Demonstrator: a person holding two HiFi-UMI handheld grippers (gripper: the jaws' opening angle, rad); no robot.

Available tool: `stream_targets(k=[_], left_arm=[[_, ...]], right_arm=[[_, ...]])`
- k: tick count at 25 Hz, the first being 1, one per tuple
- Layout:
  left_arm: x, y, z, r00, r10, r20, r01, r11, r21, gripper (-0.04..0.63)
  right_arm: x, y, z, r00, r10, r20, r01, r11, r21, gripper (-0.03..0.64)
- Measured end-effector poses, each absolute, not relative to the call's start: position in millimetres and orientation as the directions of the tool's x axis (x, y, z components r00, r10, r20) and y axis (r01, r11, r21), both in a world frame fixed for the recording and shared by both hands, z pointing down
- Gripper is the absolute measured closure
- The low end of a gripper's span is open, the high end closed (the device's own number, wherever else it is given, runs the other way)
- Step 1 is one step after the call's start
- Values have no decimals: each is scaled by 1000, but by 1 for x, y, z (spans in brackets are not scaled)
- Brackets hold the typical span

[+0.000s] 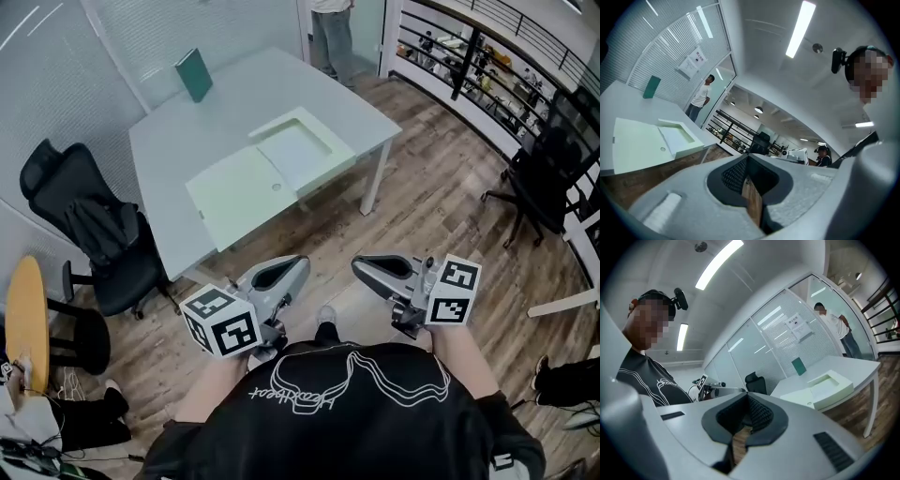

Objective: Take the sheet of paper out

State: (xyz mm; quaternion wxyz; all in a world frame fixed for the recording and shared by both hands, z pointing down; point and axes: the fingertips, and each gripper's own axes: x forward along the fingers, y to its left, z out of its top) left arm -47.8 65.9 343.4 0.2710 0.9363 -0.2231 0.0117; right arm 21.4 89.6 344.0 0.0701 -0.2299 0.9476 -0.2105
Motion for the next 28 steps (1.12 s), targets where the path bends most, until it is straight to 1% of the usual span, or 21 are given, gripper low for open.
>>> stream_targets(k=[9, 12, 17, 20, 23, 28], left_arm=[[-54, -73, 367, 879, -443, 178, -459, -682, 569, 581], [-59, -108, 377, 870, -461, 174, -460, -631, 625, 581], [-65, -142, 382, 858, -490, 152, -462, -608, 645, 580], [-69, -166, 396, 841, -514, 172, -485, -572, 662, 552], [-71, -190, 422, 815, -534, 227, -517, -490, 702, 528], [-70, -219, 447, 791, -552, 264, -530, -404, 746, 497]], right_arm=[[23, -44, 356, -880, -475, 14, -424, 772, -474, 609], [25, -72, 359, -877, -481, 18, -431, 768, -475, 609], [27, -98, 365, -877, -479, 23, -427, 759, -492, 609], [32, -113, 369, -882, -471, 26, -418, 756, -504, 609], [41, -134, 374, -889, -456, 28, -402, 753, -521, 609], [48, -174, 383, -909, -415, 35, -365, 753, -547, 609]])
